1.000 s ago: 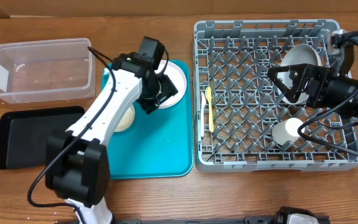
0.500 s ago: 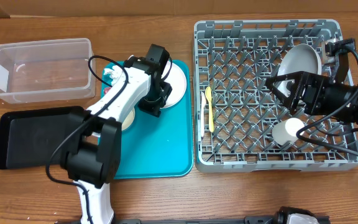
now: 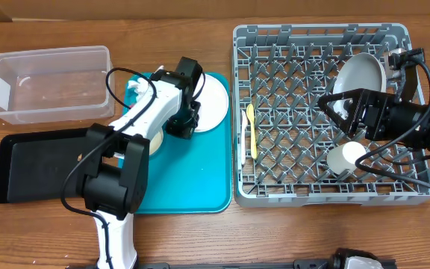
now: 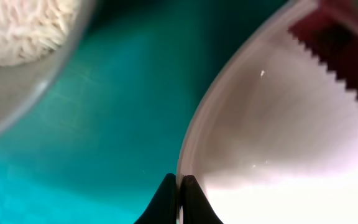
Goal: Sort waste into correct bins and load items into the dishwasher rack
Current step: 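Grasp the pink plate rim on the teal tray with the left gripper and lift, then hand the pink plate from the left gripper to the right gripper, then set the pink plate upright in the rack beside the grey plate, then grasp the white rice bowl rim with the left gripper and lift, then tip the white bowl over the black tray to dump the rice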
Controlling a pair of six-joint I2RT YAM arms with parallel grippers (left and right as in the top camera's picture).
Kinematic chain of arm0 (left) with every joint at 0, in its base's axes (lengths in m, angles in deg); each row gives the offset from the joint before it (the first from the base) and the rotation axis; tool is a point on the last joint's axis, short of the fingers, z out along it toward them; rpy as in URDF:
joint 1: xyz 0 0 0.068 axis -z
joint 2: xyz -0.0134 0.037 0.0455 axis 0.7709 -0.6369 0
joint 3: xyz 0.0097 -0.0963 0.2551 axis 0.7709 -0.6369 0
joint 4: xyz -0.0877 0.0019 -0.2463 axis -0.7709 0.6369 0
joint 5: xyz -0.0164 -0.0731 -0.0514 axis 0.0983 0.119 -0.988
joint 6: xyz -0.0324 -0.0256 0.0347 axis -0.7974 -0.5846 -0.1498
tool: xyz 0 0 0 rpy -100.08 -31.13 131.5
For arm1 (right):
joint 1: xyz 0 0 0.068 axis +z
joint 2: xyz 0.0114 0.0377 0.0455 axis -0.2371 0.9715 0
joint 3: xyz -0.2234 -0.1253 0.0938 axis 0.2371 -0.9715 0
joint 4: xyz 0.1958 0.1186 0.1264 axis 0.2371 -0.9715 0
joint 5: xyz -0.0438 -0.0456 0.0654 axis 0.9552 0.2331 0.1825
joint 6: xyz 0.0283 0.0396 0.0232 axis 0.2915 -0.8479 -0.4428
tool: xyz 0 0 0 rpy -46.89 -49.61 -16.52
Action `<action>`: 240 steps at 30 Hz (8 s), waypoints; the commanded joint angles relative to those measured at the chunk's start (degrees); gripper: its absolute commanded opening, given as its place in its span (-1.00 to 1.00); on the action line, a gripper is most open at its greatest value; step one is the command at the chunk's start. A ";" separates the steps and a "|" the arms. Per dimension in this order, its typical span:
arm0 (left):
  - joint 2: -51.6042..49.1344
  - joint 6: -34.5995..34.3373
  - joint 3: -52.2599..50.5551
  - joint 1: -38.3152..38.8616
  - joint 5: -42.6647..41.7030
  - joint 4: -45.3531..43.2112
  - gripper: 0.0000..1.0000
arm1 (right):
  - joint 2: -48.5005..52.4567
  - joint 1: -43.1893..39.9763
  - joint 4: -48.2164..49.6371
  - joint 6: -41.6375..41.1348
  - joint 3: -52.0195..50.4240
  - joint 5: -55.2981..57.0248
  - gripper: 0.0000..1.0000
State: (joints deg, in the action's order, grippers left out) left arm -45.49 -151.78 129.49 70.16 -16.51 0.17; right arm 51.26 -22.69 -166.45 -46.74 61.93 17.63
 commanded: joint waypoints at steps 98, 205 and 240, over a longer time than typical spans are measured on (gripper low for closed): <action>52.30 84.72 15.10 0.13 -4.61 13.05 1.00 | 9.33 13.29 17.92 -1.92 -3.45 61.31 -0.92; 7.89 75.69 6.23 -9.27 3.93 22.21 -0.92 | 3.43 14.53 -2.27 -5.55 5.97 21.53 0.65; 36.65 101.70 -22.47 -69.85 -48.39 3.85 -0.91 | 3.43 14.53 -1.92 -5.53 5.97 21.55 0.67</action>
State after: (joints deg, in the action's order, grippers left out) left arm -9.49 -55.89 110.57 2.47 -57.49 6.88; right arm 54.95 -8.37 -168.68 -52.40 67.85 38.85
